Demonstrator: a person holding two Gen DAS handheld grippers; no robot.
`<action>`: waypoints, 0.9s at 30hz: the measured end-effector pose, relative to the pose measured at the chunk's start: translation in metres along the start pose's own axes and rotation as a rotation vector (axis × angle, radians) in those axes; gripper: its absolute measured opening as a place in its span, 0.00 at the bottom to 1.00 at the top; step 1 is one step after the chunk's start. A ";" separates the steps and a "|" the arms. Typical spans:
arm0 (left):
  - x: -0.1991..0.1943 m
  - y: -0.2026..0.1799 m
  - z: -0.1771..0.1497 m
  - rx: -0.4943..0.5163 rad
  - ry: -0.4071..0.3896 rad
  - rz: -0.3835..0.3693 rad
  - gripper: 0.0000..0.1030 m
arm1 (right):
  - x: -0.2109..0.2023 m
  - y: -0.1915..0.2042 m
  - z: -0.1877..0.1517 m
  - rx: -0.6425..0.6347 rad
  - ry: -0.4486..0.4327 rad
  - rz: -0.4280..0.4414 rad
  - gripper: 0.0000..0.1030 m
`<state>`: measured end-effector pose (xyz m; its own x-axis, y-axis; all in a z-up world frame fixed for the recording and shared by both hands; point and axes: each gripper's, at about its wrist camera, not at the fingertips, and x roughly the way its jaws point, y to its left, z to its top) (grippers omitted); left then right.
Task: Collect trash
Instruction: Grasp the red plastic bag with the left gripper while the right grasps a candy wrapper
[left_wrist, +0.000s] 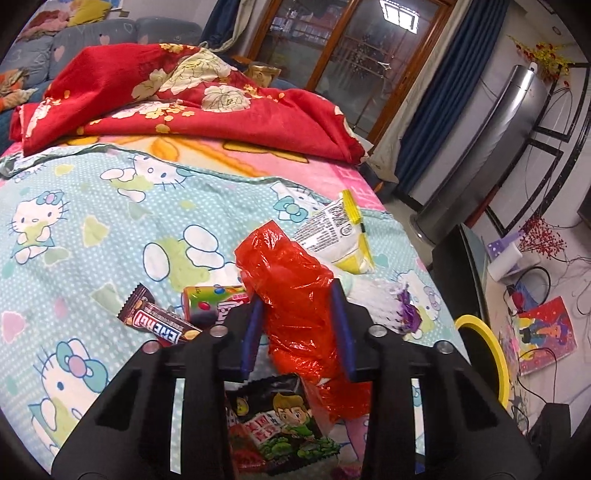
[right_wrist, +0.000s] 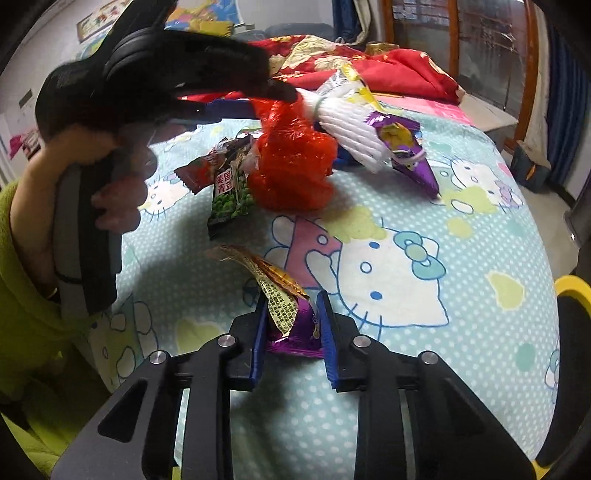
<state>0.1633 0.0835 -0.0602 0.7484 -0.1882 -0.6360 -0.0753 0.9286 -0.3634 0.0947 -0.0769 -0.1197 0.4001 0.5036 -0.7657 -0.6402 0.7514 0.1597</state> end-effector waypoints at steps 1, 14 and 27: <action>-0.002 -0.001 0.000 0.000 -0.005 -0.004 0.21 | -0.001 0.000 0.000 -0.001 -0.003 -0.001 0.23; -0.042 -0.029 0.008 0.043 -0.095 -0.072 0.15 | -0.039 -0.011 -0.008 0.063 -0.096 -0.012 0.23; -0.070 -0.056 0.012 0.091 -0.151 -0.131 0.15 | -0.075 -0.042 -0.008 0.141 -0.166 -0.059 0.23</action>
<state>0.1231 0.0481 0.0125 0.8389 -0.2655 -0.4752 0.0837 0.9255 -0.3693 0.0863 -0.1500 -0.0745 0.5441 0.5115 -0.6651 -0.5191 0.8280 0.2121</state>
